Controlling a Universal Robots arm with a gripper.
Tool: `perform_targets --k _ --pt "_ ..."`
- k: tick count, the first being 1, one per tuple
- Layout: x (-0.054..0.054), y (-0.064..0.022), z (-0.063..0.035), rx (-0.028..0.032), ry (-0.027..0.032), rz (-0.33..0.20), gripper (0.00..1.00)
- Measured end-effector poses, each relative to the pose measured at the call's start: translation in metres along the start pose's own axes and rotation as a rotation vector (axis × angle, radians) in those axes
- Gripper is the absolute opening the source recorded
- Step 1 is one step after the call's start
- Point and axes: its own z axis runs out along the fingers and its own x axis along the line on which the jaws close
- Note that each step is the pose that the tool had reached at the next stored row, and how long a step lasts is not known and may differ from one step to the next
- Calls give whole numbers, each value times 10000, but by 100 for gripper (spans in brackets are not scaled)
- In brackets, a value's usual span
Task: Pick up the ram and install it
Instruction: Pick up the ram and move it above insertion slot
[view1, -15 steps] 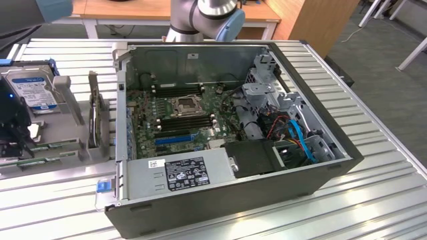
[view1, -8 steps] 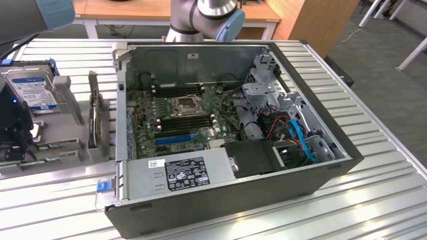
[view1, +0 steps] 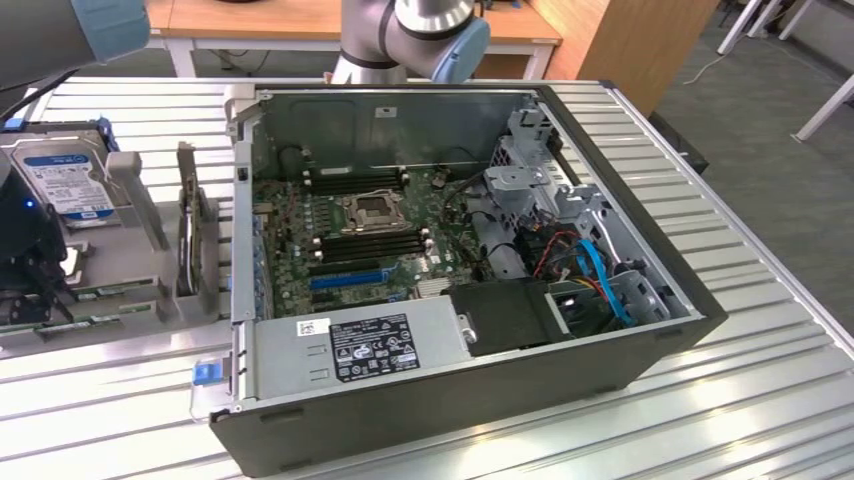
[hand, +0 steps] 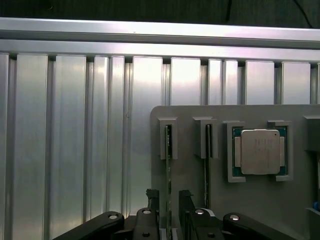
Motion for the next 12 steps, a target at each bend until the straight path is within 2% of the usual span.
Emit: perform_targets --k 5,12 --pt "2 -15 0 -1 1 -3 30" --pt "0 -120 -3 -2 0 0 30"
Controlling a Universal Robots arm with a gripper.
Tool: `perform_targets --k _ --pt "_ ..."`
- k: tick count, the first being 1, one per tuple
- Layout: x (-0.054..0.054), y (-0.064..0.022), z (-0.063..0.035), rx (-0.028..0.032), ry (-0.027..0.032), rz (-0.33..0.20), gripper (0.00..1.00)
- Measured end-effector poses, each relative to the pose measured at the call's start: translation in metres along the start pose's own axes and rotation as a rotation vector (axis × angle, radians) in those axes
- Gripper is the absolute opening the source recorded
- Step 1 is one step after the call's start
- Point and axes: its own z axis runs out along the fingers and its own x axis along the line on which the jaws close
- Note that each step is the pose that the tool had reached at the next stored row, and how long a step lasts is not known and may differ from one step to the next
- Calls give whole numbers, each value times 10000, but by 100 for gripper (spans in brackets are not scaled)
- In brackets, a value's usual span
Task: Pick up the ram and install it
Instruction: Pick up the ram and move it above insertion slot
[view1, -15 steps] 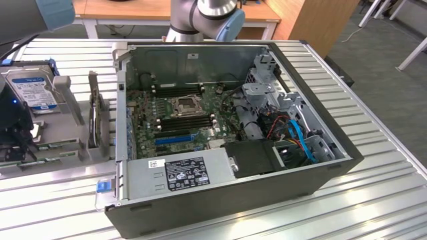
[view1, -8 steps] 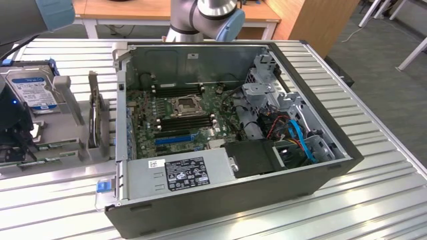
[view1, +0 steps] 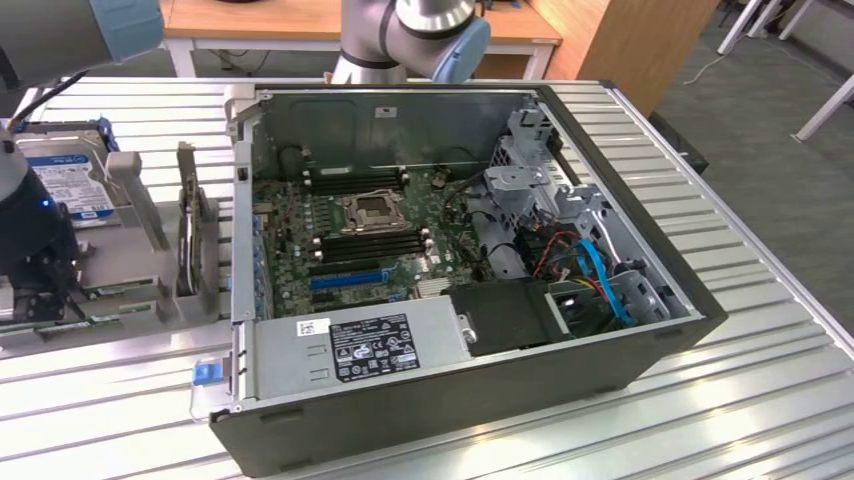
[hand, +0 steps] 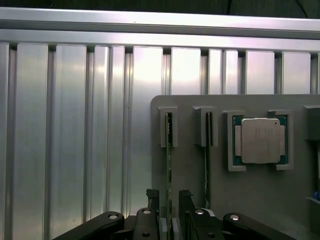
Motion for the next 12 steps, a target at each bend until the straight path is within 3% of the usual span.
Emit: perform_targets --k 7,12 --pt "0 -113 -2 -10 0 -8 30" --pt "0 -121 -2 -10 0 -7 30"
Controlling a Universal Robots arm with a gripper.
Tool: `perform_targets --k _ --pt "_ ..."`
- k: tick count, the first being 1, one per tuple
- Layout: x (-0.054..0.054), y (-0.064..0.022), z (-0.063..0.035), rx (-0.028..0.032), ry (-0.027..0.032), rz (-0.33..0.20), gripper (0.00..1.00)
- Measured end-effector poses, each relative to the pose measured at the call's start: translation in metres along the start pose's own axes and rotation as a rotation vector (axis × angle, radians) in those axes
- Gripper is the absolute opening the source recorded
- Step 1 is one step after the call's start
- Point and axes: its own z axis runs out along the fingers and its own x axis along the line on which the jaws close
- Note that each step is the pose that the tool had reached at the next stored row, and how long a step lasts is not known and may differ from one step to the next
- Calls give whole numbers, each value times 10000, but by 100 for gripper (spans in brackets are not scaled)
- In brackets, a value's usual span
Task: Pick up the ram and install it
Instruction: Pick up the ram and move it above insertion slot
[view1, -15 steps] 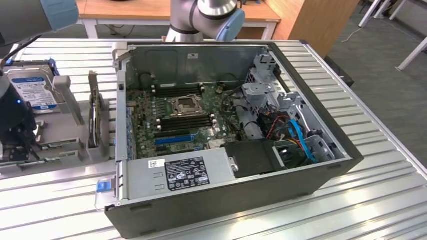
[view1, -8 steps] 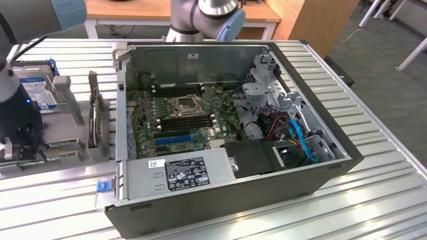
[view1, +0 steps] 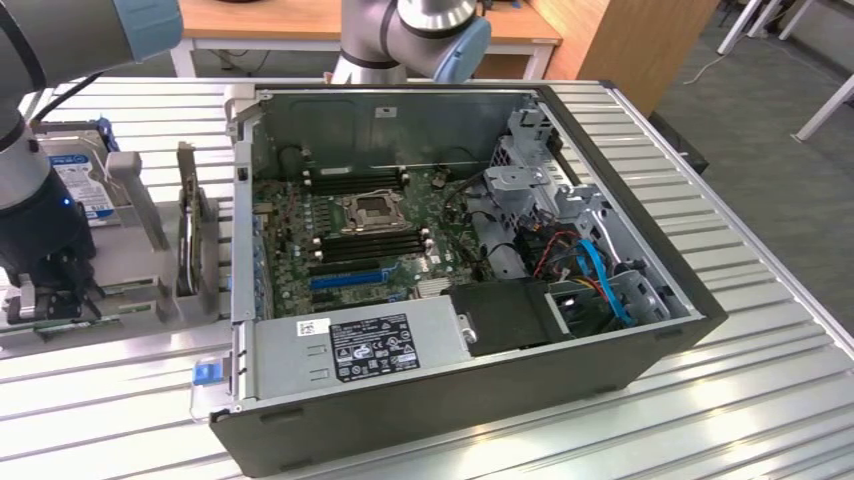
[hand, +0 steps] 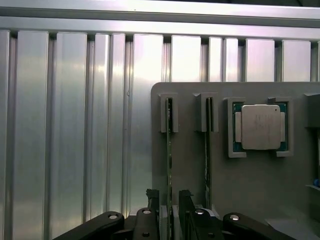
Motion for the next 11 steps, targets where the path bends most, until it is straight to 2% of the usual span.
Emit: perform_targets --k 11 --pt "3 -3 120 0 0 -1 30"
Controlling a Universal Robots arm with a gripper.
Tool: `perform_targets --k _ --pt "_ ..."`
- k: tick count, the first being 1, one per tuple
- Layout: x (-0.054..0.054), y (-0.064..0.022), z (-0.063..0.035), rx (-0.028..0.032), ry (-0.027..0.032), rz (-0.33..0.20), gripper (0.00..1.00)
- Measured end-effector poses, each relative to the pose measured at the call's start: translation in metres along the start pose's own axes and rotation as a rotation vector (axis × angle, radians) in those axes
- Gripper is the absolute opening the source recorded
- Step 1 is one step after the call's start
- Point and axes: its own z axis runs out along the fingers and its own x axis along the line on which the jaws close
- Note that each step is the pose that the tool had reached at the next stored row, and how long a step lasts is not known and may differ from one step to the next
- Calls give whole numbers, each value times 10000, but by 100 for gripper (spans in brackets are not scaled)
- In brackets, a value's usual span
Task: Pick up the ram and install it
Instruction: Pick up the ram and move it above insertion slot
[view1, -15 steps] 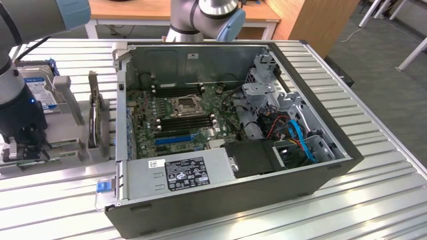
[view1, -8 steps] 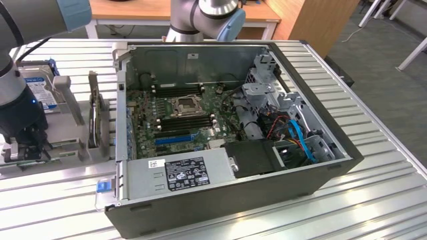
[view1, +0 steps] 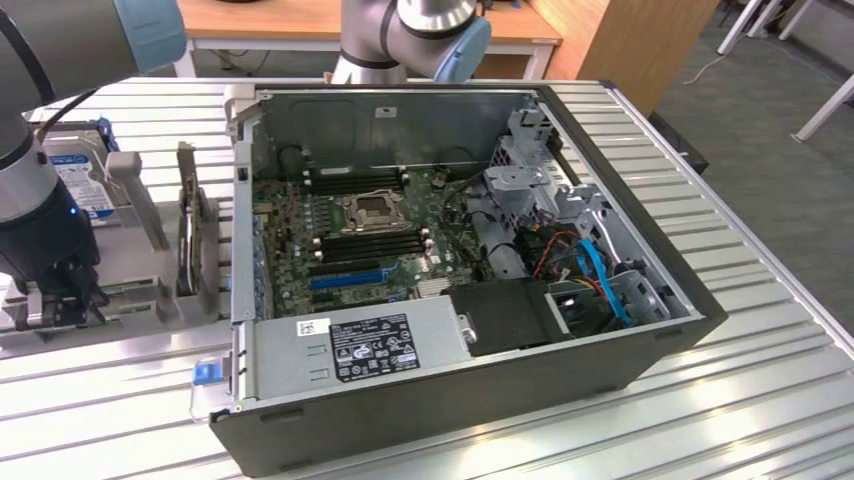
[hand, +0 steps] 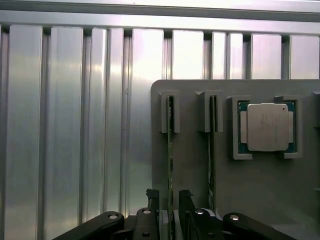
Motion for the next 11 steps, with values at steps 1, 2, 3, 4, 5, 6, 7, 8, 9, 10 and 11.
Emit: perform_targets --k 1,2,3,4,5,6,7,8,9,10,11 --pt "0 0 8 0 0 0 30" --pt "0 0 15 0 0 0 30" --pt "1 0 22 -1 0 0 30" --pt "1 0 30 0 0 0 30" --pt "1 -1 37 0 0 0 30" --pt "1 -1 43 0 0 0 30" --pt "1 -1 48 -1 0 0 30" --pt "1 0 50 -2 2 0 30" --pt "1 0 50 -3 2 0 30" --pt "1 -1 50 -2 1 0 30" --pt "1 -1 52 0 0 1 30"
